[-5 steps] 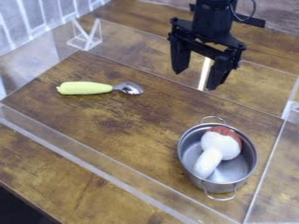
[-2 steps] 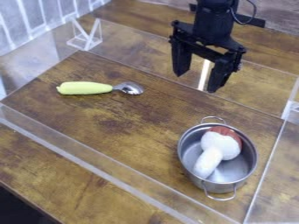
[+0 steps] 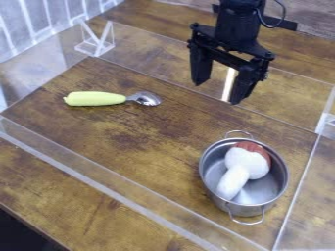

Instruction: Put the mushroom in the silver pot

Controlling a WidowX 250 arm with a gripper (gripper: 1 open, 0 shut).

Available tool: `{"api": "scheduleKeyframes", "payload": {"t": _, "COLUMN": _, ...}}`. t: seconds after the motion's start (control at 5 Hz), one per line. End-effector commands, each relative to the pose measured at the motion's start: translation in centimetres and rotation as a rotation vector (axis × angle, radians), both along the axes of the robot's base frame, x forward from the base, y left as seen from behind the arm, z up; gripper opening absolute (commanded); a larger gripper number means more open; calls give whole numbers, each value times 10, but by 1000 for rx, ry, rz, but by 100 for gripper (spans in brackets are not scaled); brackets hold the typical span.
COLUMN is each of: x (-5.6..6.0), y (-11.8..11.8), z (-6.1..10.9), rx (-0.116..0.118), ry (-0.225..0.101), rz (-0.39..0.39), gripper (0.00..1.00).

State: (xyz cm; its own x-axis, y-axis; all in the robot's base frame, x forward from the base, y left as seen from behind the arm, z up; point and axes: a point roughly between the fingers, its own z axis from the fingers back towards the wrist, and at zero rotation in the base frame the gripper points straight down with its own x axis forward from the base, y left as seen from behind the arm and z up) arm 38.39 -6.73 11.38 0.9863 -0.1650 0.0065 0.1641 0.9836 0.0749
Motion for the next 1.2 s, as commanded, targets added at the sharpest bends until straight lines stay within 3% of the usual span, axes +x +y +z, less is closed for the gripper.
{"api": "scheduleKeyframes", "payload": {"t": 0.0, "x": 4, "y": 2, "z": 31, "rx": -12, "ry": -87, "rz": -1, "gripper": 100}}
{"api": "scheduleKeyframes", "payload": {"t": 1.0, "x": 2, "y": -5, "z": 49, "rx": -23, "ry": -140, "rz": -29, "gripper": 100}}
